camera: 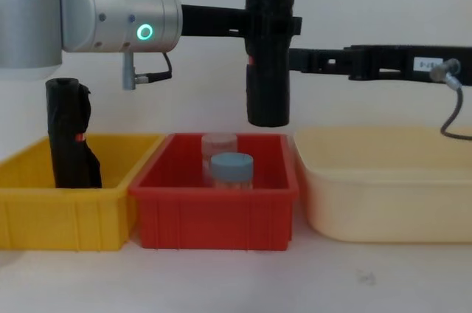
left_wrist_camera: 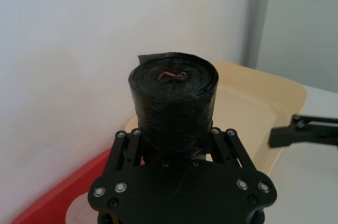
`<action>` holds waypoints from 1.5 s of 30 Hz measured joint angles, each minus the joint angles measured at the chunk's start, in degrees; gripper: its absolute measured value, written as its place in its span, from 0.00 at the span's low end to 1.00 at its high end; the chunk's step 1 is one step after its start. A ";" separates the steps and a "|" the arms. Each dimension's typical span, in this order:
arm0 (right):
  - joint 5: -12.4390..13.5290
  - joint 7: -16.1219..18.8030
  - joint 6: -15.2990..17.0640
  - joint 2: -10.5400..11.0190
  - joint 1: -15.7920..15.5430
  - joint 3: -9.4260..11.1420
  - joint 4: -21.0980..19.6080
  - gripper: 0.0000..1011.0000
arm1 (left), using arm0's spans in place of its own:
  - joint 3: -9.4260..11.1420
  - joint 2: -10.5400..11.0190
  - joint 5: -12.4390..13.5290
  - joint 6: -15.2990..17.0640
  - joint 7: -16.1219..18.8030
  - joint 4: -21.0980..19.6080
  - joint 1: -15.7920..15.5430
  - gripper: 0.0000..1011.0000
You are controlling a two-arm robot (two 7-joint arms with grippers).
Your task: Pick up the garbage bag with the one hand and transfer it to the other hand.
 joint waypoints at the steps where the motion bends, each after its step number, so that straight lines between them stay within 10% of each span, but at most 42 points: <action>1: 0.07 0.13 0.08 -0.01 0.13 -0.14 0.17 0.99 | 0.11 -0.03 -0.07 -0.11 -0.21 0.15 -0.15 0.50; 45: 3.45 0.32 -2.90 -2.73 3.38 -2.78 7.47 0.99 | 3.97 -0.59 -5.37 -0.14 -10.40 6.85 -5.22 0.50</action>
